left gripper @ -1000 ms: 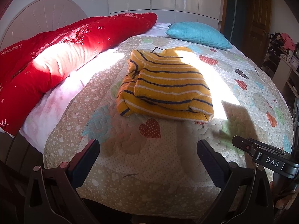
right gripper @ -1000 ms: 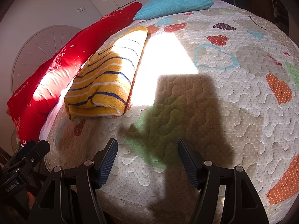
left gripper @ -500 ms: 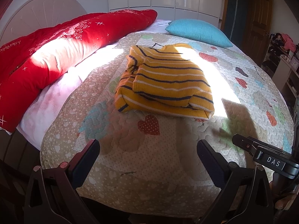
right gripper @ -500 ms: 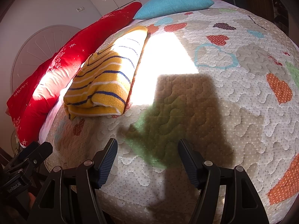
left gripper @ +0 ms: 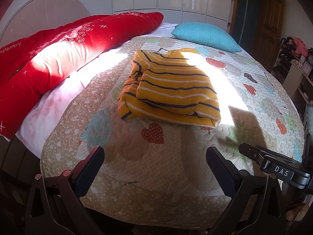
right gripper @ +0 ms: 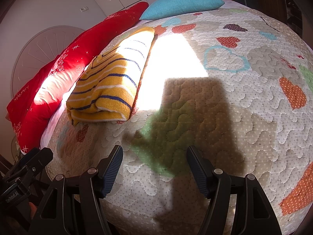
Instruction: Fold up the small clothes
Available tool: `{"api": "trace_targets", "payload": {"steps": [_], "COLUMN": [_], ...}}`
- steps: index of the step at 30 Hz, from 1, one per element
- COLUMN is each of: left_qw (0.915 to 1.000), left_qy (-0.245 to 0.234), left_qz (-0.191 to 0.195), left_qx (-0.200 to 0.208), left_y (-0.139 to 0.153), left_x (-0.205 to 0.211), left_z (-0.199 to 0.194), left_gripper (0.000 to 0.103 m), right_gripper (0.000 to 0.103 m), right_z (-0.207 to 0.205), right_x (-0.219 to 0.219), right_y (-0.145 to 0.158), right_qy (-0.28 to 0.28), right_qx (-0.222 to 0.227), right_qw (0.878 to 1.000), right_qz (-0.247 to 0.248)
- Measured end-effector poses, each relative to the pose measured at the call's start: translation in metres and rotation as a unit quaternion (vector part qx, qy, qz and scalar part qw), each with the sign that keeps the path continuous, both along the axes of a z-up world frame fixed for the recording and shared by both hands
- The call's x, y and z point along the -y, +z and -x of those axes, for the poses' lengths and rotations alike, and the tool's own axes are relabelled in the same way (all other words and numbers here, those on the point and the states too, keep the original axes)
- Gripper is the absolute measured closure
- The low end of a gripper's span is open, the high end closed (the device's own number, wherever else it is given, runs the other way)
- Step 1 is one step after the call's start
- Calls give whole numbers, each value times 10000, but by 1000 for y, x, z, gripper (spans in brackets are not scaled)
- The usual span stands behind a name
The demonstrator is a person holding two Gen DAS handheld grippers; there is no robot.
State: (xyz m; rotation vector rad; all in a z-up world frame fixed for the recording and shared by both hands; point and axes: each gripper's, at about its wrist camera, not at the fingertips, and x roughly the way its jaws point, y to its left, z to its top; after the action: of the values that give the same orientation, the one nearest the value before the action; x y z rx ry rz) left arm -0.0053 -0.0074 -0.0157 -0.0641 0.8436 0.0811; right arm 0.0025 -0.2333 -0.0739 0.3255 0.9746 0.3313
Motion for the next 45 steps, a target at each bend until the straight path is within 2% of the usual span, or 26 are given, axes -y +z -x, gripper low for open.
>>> {"api": "trace_targets", "payload": {"steps": [21,33,45], "left_qw": [9998,9978,9954], "left_qy": [10,90,189], "left_qz": [179,604,834], "left_qx": [-47,-240,-441], "left_y": [-7,-20,-35], "left_x": [-3,-16,-24], "left_z": [-1,-8,-16], "left_gripper": [0,0,0], "right_gripper": [30,29,27], "right_z": [-1,-13,-19], "right_x": [5,-12,-17], "right_y": [1,31,25], "right_qy": [-55,49,61], "right_qx": [55,684,673], "right_qw": [10000,9945,9932], "right_qz": [42,794,945]}}
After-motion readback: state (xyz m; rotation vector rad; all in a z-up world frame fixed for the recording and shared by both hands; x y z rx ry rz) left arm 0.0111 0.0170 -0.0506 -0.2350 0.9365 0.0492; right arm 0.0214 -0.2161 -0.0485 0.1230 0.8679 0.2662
